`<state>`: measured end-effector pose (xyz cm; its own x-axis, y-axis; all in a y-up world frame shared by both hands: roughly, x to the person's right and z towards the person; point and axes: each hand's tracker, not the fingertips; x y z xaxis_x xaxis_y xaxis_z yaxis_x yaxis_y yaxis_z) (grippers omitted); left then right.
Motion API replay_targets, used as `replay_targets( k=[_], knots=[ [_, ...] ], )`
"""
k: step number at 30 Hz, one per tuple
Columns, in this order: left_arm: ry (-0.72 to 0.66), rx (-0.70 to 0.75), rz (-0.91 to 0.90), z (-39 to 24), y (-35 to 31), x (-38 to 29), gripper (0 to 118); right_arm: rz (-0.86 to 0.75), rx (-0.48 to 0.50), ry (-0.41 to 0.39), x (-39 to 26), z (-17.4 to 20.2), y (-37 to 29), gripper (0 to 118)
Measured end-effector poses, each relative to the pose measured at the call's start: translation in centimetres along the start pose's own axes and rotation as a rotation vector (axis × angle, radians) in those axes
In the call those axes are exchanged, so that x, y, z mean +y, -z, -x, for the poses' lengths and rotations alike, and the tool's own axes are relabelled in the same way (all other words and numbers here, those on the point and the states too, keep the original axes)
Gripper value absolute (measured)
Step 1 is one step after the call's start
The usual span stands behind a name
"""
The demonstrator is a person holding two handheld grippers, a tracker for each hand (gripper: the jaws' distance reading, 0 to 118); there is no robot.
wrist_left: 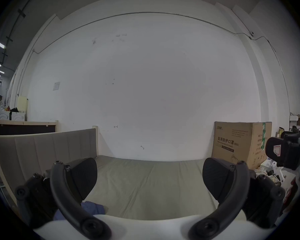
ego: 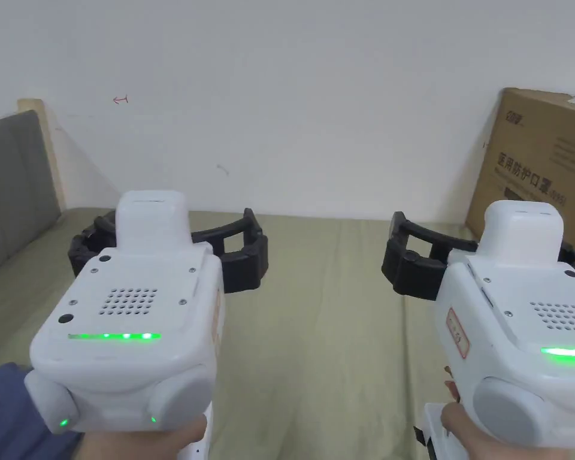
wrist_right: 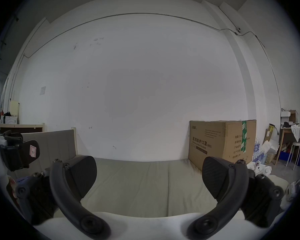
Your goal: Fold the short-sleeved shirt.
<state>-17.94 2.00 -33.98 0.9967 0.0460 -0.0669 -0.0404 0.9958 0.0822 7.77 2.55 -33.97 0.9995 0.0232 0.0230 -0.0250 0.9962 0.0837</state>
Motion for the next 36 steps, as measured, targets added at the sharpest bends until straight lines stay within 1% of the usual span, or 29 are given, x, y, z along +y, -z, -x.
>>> replay_targets(
  k=[4, 9, 21, 26, 36],
  knots=[
    [0.015, -0.004, 0.004, 0.0, 0.1, 0.3, 118, -0.001, -0.002, 0.006, 0.2, 0.1, -0.1, 118],
    [0.075, 0.008, -0.004, -0.5, 0.0, 0.6, 118, -0.006, 0.000, 0.002, 0.5, -0.1, -0.3, 118],
    [0.066, -0.016, -0.015, -1.1, -0.5, 0.9, 118, -0.018, -0.016, -0.022, 1.2, -0.7, -0.8, 118],
    [0.072, -0.021, -0.011, -1.2, -0.3, 0.9, 118, -0.004, -0.011, 0.003, 1.2, -1.1, -0.5, 118],
    [0.064, -0.025, -0.008, -1.4, 0.2, 0.9, 118, 0.001, -0.014, -0.002, 1.0, -1.1, -0.2, 118]
  ],
)
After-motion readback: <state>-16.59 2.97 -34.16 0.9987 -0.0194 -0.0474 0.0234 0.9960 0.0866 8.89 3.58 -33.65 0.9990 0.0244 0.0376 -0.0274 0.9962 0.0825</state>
